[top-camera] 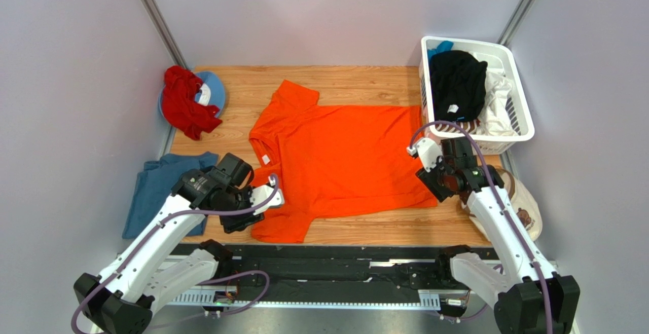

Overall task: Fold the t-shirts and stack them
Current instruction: Flatten the tshirt out

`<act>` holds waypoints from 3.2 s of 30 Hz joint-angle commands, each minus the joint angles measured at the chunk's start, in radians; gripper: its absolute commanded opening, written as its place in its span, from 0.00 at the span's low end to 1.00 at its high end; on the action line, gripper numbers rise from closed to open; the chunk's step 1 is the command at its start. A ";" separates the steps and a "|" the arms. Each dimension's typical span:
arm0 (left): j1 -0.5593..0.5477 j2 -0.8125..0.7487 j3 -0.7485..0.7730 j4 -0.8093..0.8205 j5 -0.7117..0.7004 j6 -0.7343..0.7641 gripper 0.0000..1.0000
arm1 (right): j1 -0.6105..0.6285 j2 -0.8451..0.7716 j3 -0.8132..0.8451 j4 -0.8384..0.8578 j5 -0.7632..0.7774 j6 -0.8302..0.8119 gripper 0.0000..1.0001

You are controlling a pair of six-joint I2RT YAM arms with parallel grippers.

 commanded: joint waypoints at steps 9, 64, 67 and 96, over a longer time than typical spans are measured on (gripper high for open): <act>-0.006 -0.055 0.054 0.188 -0.110 0.067 0.62 | 0.003 0.009 0.069 0.073 0.041 0.011 0.67; 0.264 1.511 1.084 1.069 -0.300 0.280 0.76 | 0.023 1.048 0.782 0.575 0.201 -0.020 0.66; 0.264 1.536 1.097 1.064 -0.323 0.311 0.76 | 0.027 1.037 0.782 0.571 0.204 -0.024 0.65; 0.353 1.839 1.475 1.077 -0.399 0.521 0.80 | 0.064 0.988 0.791 0.552 0.181 -0.040 0.65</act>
